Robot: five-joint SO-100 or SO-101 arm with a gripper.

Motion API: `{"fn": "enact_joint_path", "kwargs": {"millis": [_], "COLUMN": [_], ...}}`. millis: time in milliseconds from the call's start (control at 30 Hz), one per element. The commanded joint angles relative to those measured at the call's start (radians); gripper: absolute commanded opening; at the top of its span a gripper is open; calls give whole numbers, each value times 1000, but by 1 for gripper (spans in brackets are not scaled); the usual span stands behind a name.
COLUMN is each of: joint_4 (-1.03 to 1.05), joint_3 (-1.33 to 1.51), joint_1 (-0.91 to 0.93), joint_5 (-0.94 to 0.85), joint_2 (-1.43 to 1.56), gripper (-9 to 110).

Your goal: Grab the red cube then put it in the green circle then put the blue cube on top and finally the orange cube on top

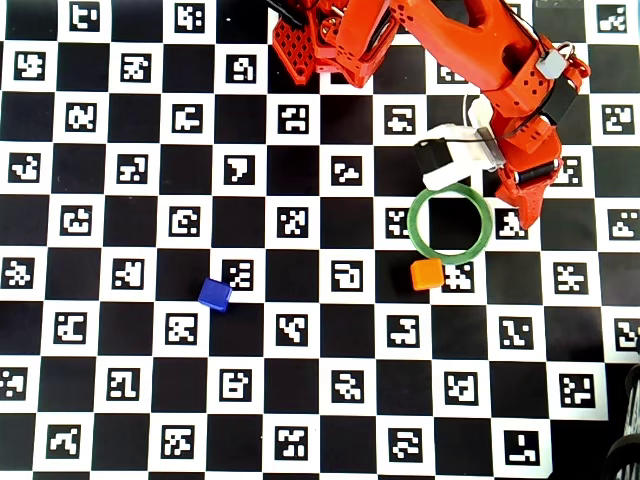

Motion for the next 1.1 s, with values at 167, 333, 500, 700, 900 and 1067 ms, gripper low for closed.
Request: {"fn": "enact_joint_path", "kwargs": {"millis": [167, 333, 500, 700, 900, 1067], "joint_4": [17, 43, 61, 63, 46, 21], "joint_3": [-114, -140, -147, -127, -115, -107], "joint_1": [14, 2, -3, -3, -5, -5], "joint_5": [-135, -186, -245, -316, -370, -413], "joint_2": [28, 26, 25, 23, 23, 18], "gripper": [48, 47, 47, 46, 46, 46]}}
